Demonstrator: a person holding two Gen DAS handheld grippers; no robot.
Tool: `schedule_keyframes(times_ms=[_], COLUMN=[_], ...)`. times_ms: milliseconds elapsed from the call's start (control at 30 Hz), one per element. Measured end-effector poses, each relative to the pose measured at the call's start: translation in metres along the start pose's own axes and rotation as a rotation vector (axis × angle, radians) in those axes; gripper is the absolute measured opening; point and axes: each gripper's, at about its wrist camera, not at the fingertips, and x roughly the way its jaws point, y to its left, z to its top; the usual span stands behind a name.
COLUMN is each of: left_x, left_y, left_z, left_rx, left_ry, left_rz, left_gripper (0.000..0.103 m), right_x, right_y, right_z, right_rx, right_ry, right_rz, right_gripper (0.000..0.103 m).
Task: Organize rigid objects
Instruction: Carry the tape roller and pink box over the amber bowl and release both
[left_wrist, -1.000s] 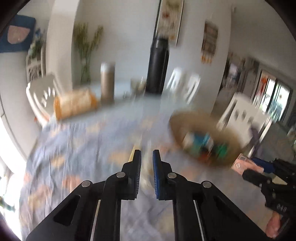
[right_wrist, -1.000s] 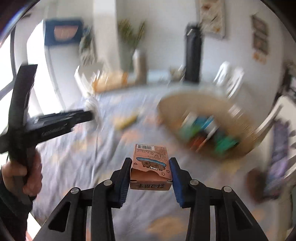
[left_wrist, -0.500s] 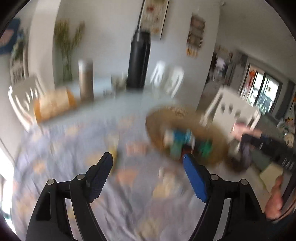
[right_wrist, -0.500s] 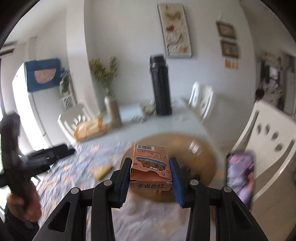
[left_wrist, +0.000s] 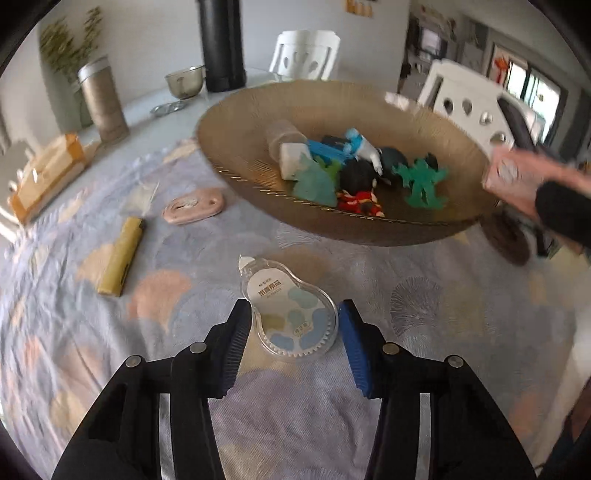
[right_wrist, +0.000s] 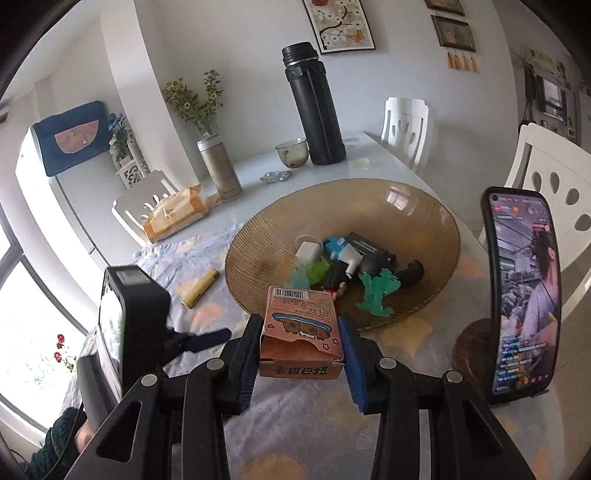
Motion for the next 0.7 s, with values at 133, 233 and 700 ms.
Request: schedule_keyframes(times_ms=[133, 233, 700], left_x=[-0.043, -0.084, -0.096], left_y=[0.025, 0.035, 0.001], left_z=[0.001, 0.019, 0.096], left_rx=[-0.071, -0.098, -0.041], left_ry=[-0.104, -0.235, -0.359], left_rz=[0.041, 0.043, -0.142], left_gripper=[0.046, 0.046, 0.046], right_x=[-0.007, -0.018, -0.024], right_y=[-0.004, -0.002, 0.000], right_z=[0.002, 0.014, 0.069], right_rx=[0.010, 0.020, 0.110], right_ry=[-0.014, -0.060, -0.115], right_rz=[-0.005, -0.008, -0.112], right_gripper=[0.040, 0.040, 0.040])
